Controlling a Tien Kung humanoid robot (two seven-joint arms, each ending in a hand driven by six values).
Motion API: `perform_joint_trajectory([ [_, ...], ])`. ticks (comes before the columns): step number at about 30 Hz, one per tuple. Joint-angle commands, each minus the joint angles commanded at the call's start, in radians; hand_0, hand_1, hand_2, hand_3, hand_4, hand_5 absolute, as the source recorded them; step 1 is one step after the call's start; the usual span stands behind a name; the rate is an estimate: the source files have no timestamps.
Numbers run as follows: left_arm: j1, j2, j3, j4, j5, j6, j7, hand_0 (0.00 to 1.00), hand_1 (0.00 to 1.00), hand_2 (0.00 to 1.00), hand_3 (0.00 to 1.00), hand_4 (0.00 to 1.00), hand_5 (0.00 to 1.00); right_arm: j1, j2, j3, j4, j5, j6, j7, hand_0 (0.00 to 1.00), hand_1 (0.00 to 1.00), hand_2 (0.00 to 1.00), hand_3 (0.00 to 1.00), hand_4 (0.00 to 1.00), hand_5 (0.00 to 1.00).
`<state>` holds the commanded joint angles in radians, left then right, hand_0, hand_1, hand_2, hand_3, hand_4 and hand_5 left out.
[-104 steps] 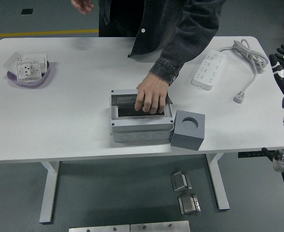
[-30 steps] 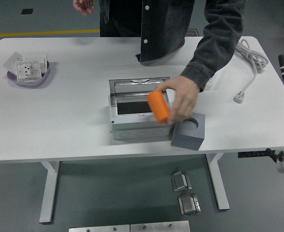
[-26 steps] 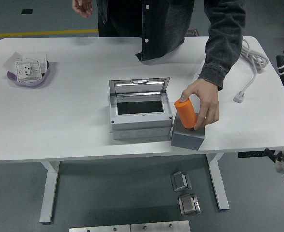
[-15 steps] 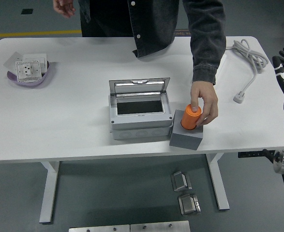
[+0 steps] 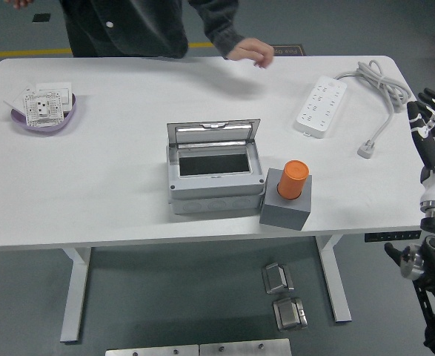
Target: Pick up the cylinder from the cube,place it in the box,flap close box
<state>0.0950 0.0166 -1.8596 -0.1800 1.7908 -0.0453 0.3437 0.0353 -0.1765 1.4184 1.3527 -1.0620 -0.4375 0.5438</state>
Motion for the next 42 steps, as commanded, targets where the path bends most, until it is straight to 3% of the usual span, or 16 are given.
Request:
perform_joint_trajectory([
  [3,0.0,-0.001,0.0,0.0,-0.001,0.0,0.0,0.677,0.688,0.59,0.709,0.487,0.009,0.0,0.008,-0.061,-0.021,0.005,-0.005,0.03,0.79,0.733,0.748,0.723,0.96,0.5],
  [7,0.0,-0.004,0.002,0.0,-0.002,0.0,0.001,0.677,0.688,0.59,0.709,0.487,0.009,0.019,0.011,-0.151,-0.062,-0.021,0.008,0.016,0.79,0.733,0.748,0.723,0.96,0.5],
  [8,0.0,-0.006,0.002,0.0,-0.002,0.0,0.001,0.677,0.689,0.591,0.709,0.487,0.008,0.029,0.01,-0.179,-0.076,-0.025,0.014,0.009,0.75,0.72,0.746,0.731,0.948,0.432],
  [13,-0.002,-0.008,0.01,0.0,-0.007,0.0,0.001,0.677,0.689,0.591,0.709,0.487,0.008,0.064,0.005,-0.28,-0.118,-0.038,0.032,-0.014,0.75,0.72,0.746,0.731,0.948,0.432],
  [14,-0.002,-0.008,0.012,0.0,-0.01,0.0,0.0,0.677,0.688,0.591,0.709,0.487,0.008,0.068,0.005,-0.297,-0.123,-0.039,0.034,-0.017,0.756,0.745,0.791,0.825,0.854,0.174],
  [23,-0.002,-0.008,0.023,0.0,-0.019,-0.001,0.001,0.677,0.688,0.591,0.709,0.487,0.008,0.079,0.004,-0.389,-0.147,-0.052,0.056,-0.042,0.756,0.745,0.791,0.832,0.826,0.142],
  [42,-0.007,-0.01,0.04,0.0,-0.035,0.0,-0.002,0.677,0.688,0.591,0.709,0.486,0.005,0.095,0.002,-0.426,-0.167,-0.049,0.051,-0.064,0.718,0.725,0.734,0.797,0.832,0.163],
])
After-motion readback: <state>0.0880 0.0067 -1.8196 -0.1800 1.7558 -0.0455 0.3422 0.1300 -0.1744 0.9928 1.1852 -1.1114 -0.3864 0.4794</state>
